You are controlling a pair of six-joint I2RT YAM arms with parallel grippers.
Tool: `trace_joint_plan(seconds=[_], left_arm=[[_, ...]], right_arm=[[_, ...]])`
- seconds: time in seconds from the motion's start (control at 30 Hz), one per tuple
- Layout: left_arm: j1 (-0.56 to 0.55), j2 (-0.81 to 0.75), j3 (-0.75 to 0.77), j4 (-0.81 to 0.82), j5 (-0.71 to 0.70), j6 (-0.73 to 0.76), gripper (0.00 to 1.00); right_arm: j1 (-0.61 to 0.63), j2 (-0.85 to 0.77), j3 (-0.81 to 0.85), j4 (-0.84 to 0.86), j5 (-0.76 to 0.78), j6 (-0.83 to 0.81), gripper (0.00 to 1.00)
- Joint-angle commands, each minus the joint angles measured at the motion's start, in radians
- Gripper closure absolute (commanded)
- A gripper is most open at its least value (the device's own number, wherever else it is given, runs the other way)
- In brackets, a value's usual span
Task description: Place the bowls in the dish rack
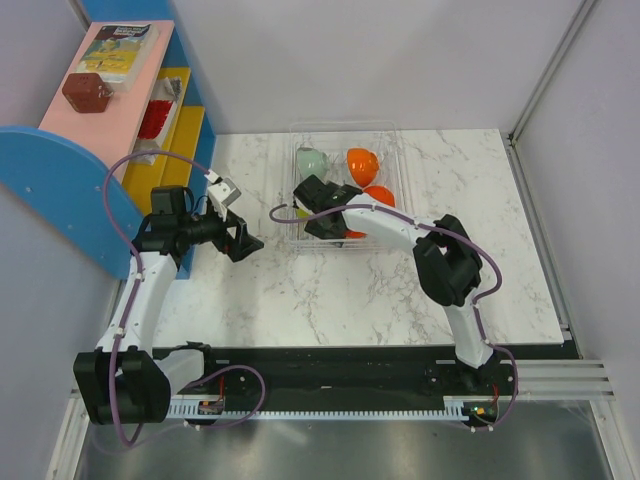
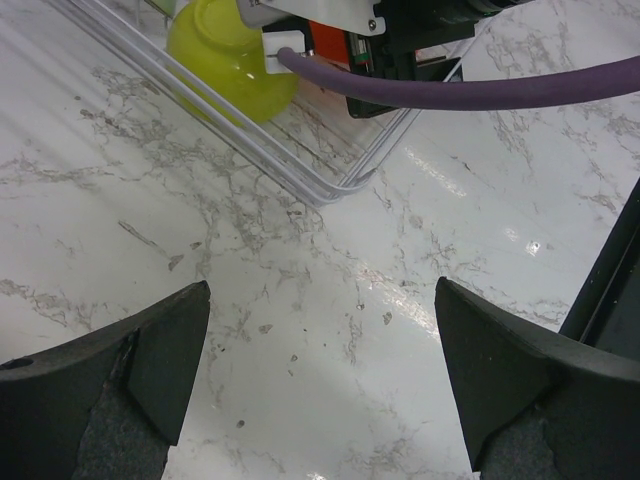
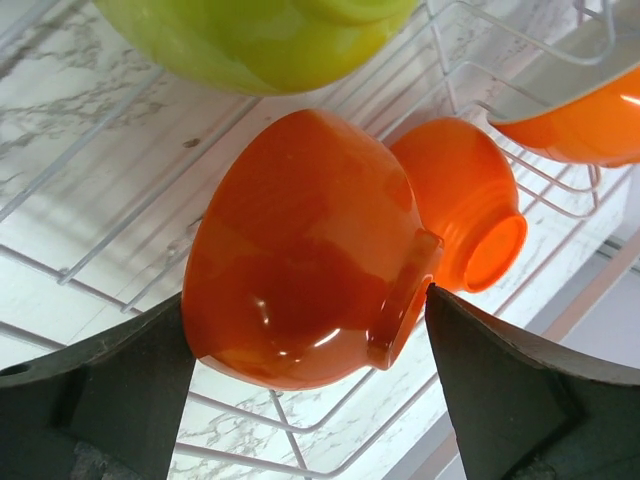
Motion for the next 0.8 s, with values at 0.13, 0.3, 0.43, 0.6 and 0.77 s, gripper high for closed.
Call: trace_joint_plan(seconds=[0.13,0.3,0.43,0.6,0.77], left_arm=[[0.011,-0.024,-0.003,0.032,0.028,-0.007,0.00],[0.015,-0.029,-0.006,0.032,0.029,-0.007,0.00],[0.017,-0.029,-0.005,0.030,0.031,-0.007,0.00],[0.018,-0.027,-0.005,0.030,0.031,-0.007,0.00],[0.023,-0.033,-0.005,0.028,0.029,-0.007,0.00]], right_arm=[[0.008,-0.083,0.041,-0.132,-0.201,-0.010,0.02],[-0.016,-0.081,0.069,-0.160,-0.299,0.005,0.02],[-0.048,-0.086,0.099,-0.164,-0.360,0.023,0.02],[-0.075,-0.078,0.123,-0.169,-0.438,0.034,0.02],[-0.082,-0.067,0.120,-0.178,-0.481,0.024,0.02]])
